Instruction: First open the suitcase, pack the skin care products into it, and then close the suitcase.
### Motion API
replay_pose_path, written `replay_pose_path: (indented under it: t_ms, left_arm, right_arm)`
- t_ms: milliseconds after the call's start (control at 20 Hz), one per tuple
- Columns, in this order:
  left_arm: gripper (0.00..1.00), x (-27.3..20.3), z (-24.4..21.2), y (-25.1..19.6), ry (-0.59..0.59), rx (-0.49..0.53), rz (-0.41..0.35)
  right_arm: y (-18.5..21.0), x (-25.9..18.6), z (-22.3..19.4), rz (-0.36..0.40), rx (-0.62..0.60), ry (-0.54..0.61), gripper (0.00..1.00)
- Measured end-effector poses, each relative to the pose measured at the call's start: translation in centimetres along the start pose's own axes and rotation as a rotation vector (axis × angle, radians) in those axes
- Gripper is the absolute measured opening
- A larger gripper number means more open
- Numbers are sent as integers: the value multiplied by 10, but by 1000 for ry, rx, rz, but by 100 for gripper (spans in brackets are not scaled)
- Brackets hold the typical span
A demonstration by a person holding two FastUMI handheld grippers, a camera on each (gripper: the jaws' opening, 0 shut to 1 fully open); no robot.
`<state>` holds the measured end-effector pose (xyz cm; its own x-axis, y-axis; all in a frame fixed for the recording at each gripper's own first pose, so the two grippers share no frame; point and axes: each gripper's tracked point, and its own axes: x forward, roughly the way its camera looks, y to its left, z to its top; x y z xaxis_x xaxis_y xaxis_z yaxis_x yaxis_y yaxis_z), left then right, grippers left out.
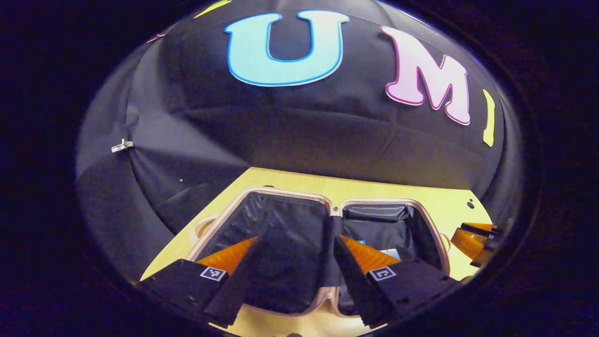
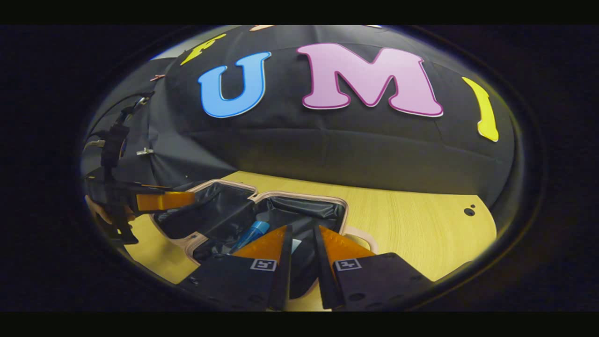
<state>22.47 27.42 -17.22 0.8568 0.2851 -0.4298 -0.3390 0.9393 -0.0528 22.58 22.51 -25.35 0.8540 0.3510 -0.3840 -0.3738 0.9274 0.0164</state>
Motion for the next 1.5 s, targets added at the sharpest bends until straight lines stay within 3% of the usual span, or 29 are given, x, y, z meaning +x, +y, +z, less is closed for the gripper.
replay_pose_path:
  t_ms: [150, 350, 400, 450, 500, 650, 700, 750, 800, 850, 900, 950, 1000, 1050, 1150, 1200, 1250, 1350, 1400, 1500]
  left_arm:
    - [95, -7, 0, 68, -32, -49, 78]
    - [95, 13, -4, 142, -11, -132, 127]
    - [96, 23, -9, 155, 12, -170, 125]
    - [96, 34, -14, 168, 39, -216, 119]
    - [96, 45, -19, 176, 59, -277, 101]
    - [95, 76, -30, 187, 126, -496, 9]
    - [95, 80, -36, 189, 148, -546, -8]
    - [95, 90, -41, 197, 166, -574, 3]
    - [95, 99, -43, 208, 167, -596, 20]
    - [94, 110, -45, 208, 166, -633, 15]
    - [86, 116, -45, 206, 171, -682, -4]
    - [93, 119, -47, 202, 191, -732, -34]
    - [91, 122, -51, 202, 208, -772, -47]
    - [89, 126, -56, 201, 225, -801, -64]
    - [82, 126, -60, 197, 242, -846, -93]
    - [67, 127, -66, 198, 257, -851, -83]
    - [60, 121, -68, 199, 263, -845, -79]
    - [23, 125, -60, 198, 235, -817, -74]
    - [21, 122, -53, 201, 213, -783, -62]
    - [15, 111, -42, 202, 188, -694, -41]
  right_arm:
    - [10, -6, 1, 6, -7, -11, 30]
    - [15, -22, 1, 11, -25, -33, 30]
    - [14, -26, 0, 7, -30, -41, 39]
    - [11, -33, -3, 0, -32, -46, 39]
    - [10, -37, -7, 0, -34, -44, 31]
    - [4, -55, -22, -7, -54, -25, 40]
    - [0, -60, -26, -16, -62, -22, 36]
    - [-4, -66, -31, -24, -66, -18, 41]
    - [-5, -71, -37, -29, -62, -13, 53]
    - [-8, -77, -44, -38, -52, -3, 55]
    - [-9, -84, -50, -41, -42, 9, 64]
    - [-9, -88, -57, -44, -37, 20, 66]
    - [-9, -92, -64, -47, -37, 31, 80]
    - [-9, -95, -70, -50, -38, 44, 83]
    - [-10, -97, -80, -47, -36, 66, 84]
    - [-10, -98, -82, -47, -36, 70, 84]
    - [-11, -99, -82, -49, -38, 70, 84]
    - [-12, -100, -80, -51, -38, 64, 87]
    - [-14, -101, -79, -56, -38, 59, 96]
    - [-15, -103, -79, -54, -31, 64, 99]
